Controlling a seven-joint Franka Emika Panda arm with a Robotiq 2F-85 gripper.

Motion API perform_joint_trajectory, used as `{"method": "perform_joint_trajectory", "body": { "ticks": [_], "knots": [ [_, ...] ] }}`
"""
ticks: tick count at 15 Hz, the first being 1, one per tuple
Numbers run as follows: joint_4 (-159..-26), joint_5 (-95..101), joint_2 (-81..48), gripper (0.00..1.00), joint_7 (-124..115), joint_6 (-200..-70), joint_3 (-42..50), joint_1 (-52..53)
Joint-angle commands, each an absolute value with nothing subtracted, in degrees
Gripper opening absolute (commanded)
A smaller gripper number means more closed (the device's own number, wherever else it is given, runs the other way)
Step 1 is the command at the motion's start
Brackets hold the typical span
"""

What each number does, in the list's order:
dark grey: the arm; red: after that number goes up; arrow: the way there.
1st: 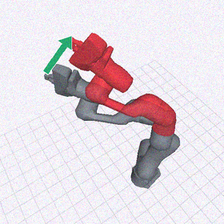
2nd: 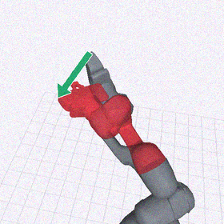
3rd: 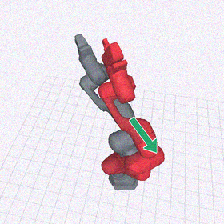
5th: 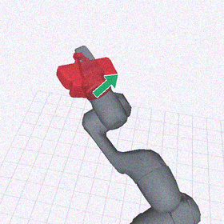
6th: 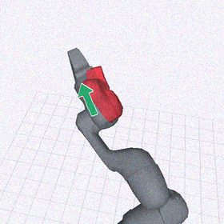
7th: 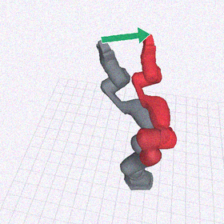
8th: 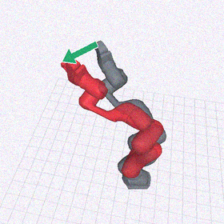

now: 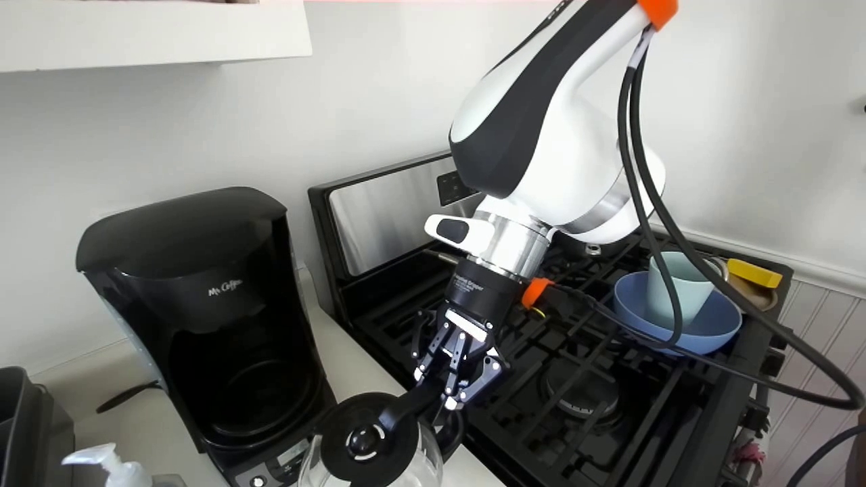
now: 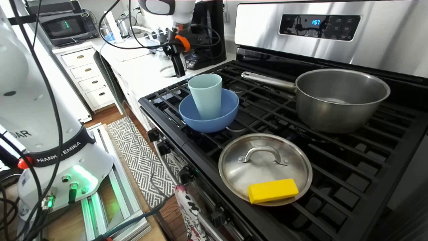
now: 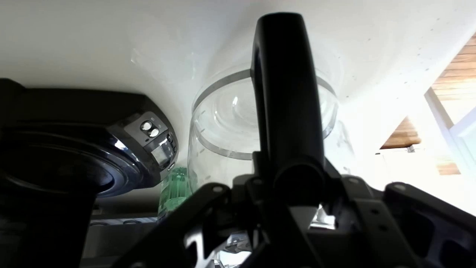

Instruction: Pick up the coffee jar and put it on the kitchen counter

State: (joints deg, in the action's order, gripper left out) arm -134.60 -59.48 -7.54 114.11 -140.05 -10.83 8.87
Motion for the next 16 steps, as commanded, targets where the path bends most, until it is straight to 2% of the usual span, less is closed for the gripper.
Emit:
{"method": "perform_joint_trajectory", "body": {
  "ticks": [1,8,9,11,12,16],
  "knots": [
    [-133.18,-57.49,-8.14,0.08,112.44,-140.62,-11.03,9.41],
    [-133.32,-58.96,-7.45,0.08,117.39,-141.20,-12.07,9.29],
    [-133.91,-57.45,-8.13,0.33,115.39,-140.60,-11.63,9.13],
    [-133.88,-57.51,-8.13,0.33,115.88,-140.90,-11.83,9.18],
    [-133.87,-57.51,-8.13,0.08,116.03,-140.93,-11.85,9.18],
    [-132.94,-59.11,-8.92,0.08,120.00,-139.34,-11.88,8.50]
  ]
}}
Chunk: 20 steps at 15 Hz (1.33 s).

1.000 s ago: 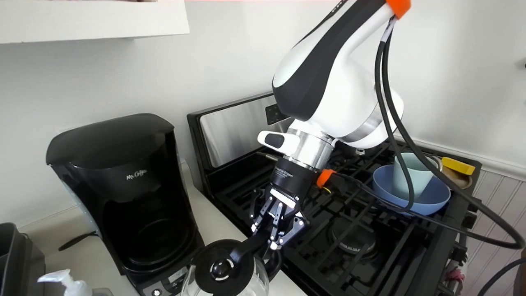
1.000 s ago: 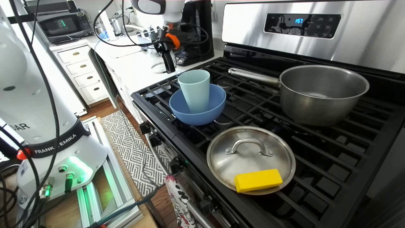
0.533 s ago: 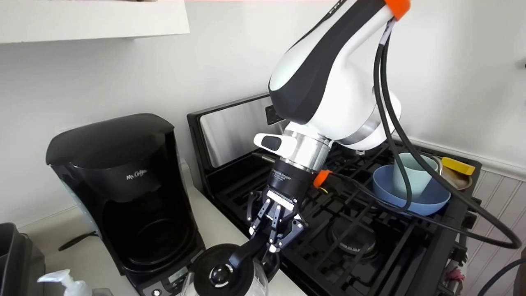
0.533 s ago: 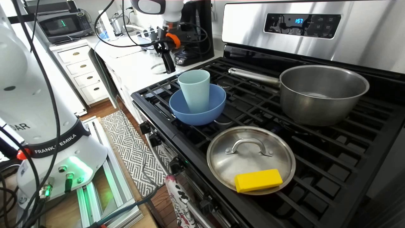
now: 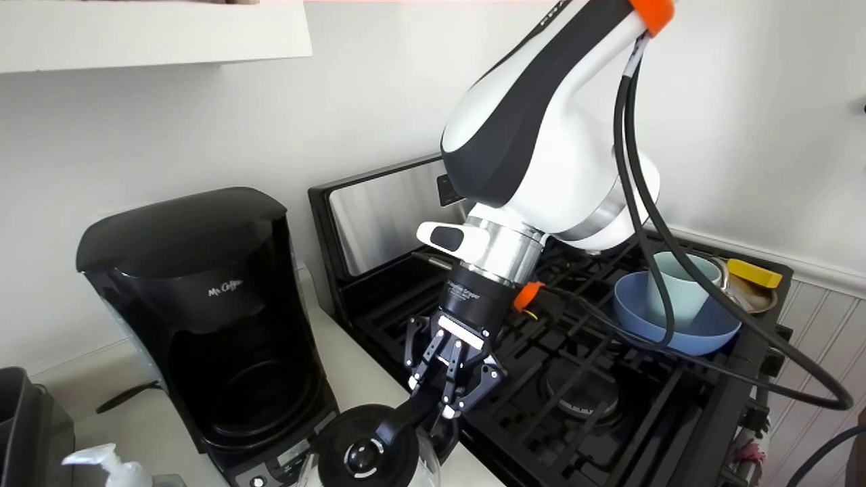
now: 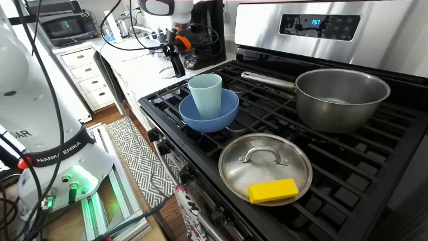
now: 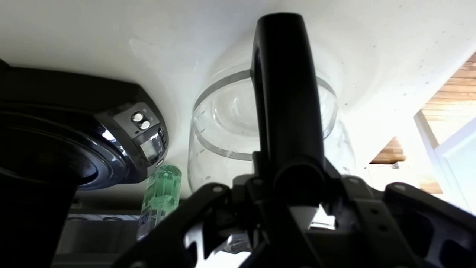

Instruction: Pick up the coffee jar and put it on the kitchen counter

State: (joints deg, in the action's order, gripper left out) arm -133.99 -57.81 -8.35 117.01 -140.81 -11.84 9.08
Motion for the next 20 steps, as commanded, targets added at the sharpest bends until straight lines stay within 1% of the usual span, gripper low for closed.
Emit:
{"method": "perform_joint_trajectory", "body": {
  "ticks": [1,9,20],
  "knots": [
    [-132.92,-59.13,-8.93,0.08,120.64,-139.17,-11.88,8.46],
    [-132.75,-58.52,-9.24,0.08,123.21,-139.52,-11.80,8.69],
    [-129.94,-57.06,-12.03,0.08,121.24,-136.40,-10.98,8.06]
  ]
}}
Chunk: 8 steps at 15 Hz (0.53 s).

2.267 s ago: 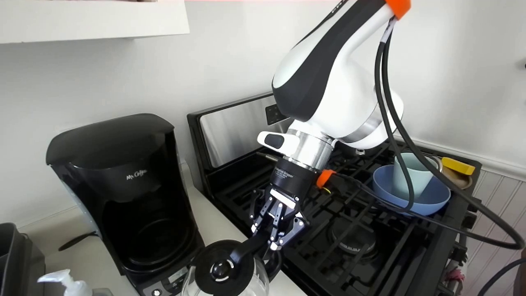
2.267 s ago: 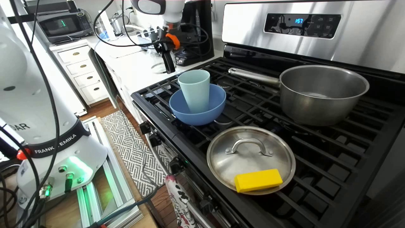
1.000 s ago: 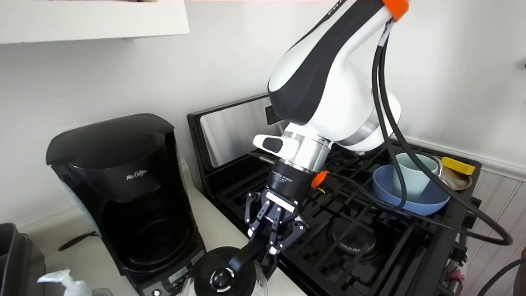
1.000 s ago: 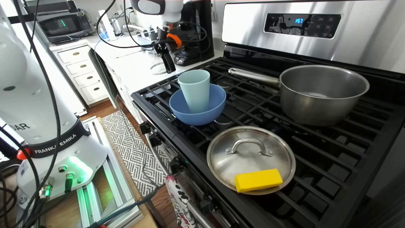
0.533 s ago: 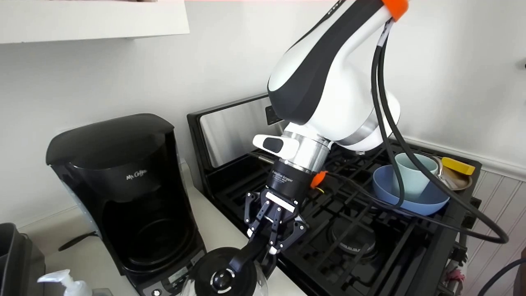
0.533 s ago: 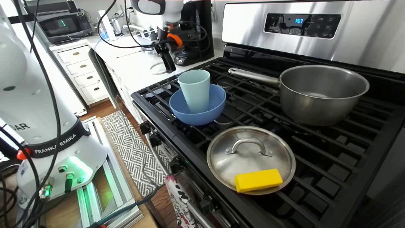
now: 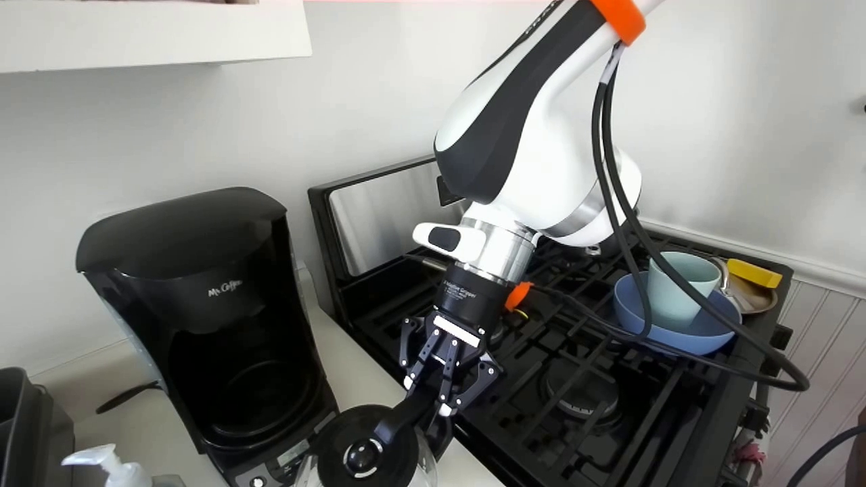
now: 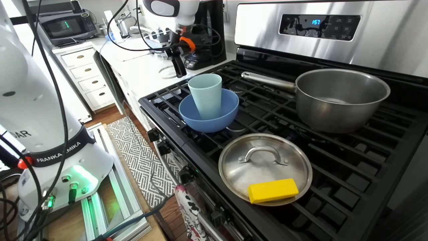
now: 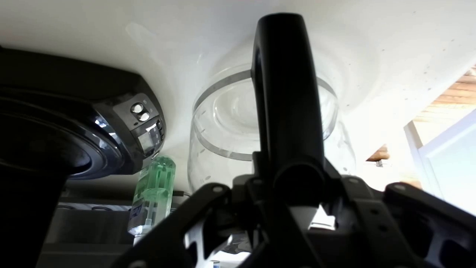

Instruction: Pick up the coffee jar and put it on the kitchen counter

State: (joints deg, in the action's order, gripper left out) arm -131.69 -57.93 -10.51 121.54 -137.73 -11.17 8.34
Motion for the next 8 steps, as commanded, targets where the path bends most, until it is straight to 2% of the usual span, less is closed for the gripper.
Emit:
{"method": "perform_joint_trajectory", "body": {
  "ticks": [1,2,3,4,5,8],
  "knots": [
    [-129.84,-57.03,-12.11,0.08,121.14,-136.32,-10.97,8.07],
    [-129.74,-56.89,-12.21,0.08,120.91,-136.33,-10.94,8.10],
    [-129.65,-56.81,-12.29,0.24,120.75,-136.31,-10.95,8.12],
    [-129.59,-56.72,-12.31,0.58,120.49,-136.29,-10.93,8.13],
    [-129.59,-56.57,-12.33,0.59,120.28,-136.26,-10.91,8.14],
    [-129.73,-56.43,-12.43,0.79,120.01,-136.24,-10.90,8.12]
  ]
}}
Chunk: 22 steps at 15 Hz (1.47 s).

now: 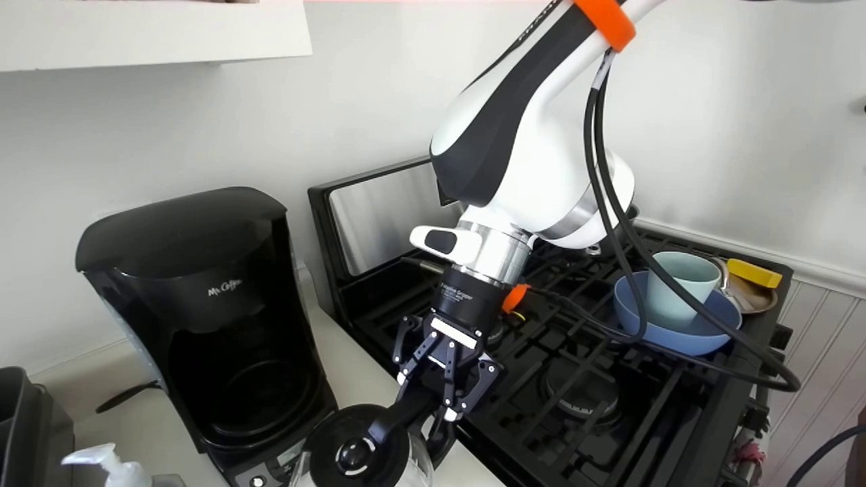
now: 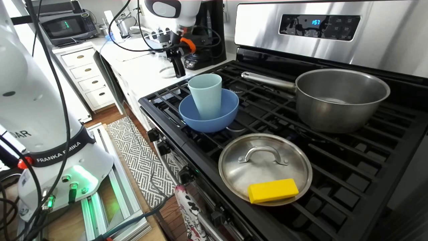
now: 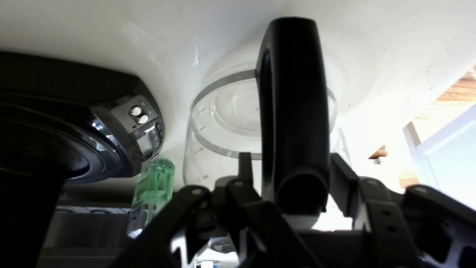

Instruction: Pick up the coffee jar and put it on the kitchen counter

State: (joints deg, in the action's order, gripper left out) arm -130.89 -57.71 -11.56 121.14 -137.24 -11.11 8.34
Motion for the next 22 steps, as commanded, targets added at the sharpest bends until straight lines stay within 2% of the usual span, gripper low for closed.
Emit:
{"method": "perform_joint_trajectory", "body": {
  "ticks": [1,3,4,8,14,22],
  "knots": [
    [-129.81,-56.37,-12.39,0.87,119.94,-136.23,-10.89,8.11],
    [-130.29,-56.52,-11.80,0.99,119.94,-136.20,-10.89,8.04],
    [-130.57,-56.64,-11.36,1.00,120.12,-136.04,-10.92,7.99],
    [-132.52,-56.83,-8.27,1.00,121.19,-134.54,-11.11,7.97],
    [-138.52,-63.33,0.65,1.00,117.74,-140.84,-11.58,9.19],
    [-147.11,-90.10,13.49,1.00,114.55,-156.36,-14.72,13.69]
  ]
}}
